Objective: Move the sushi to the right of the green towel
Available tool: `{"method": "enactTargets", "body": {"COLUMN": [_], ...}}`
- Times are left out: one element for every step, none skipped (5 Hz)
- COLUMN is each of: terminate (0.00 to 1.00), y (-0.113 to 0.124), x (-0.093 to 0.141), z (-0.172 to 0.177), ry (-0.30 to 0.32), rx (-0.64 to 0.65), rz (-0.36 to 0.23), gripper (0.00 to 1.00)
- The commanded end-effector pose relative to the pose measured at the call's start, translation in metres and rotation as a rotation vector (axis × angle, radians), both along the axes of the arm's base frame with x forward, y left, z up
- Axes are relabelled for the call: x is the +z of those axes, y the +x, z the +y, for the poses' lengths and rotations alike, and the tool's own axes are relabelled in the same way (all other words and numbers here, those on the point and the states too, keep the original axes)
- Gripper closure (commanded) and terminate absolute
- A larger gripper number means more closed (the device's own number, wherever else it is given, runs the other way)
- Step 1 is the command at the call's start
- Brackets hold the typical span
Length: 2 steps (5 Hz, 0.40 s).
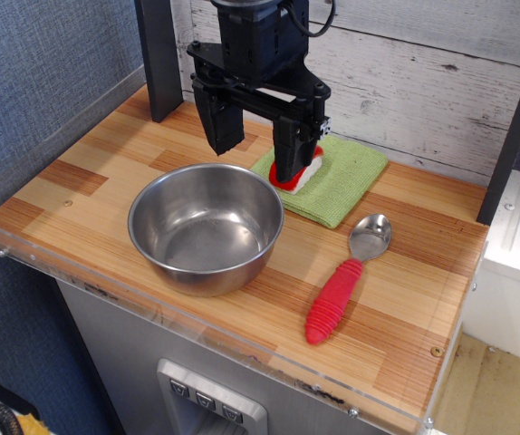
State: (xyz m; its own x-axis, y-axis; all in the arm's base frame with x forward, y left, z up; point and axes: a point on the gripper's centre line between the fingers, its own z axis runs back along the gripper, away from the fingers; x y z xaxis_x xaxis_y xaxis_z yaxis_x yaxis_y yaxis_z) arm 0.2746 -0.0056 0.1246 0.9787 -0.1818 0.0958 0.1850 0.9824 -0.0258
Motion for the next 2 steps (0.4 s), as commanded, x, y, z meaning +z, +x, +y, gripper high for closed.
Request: {"method": "enactTargets", "body": {"terminate": [0.0, 0.0], "y": [0.0, 0.011], "x": [0.0, -0.003], "z": [0.0, 0.008], "ry": [0.0, 0.019], "rx": [0.0, 0.048], "rz": [0.0, -0.032], "gripper": [0.0, 0.0]}}
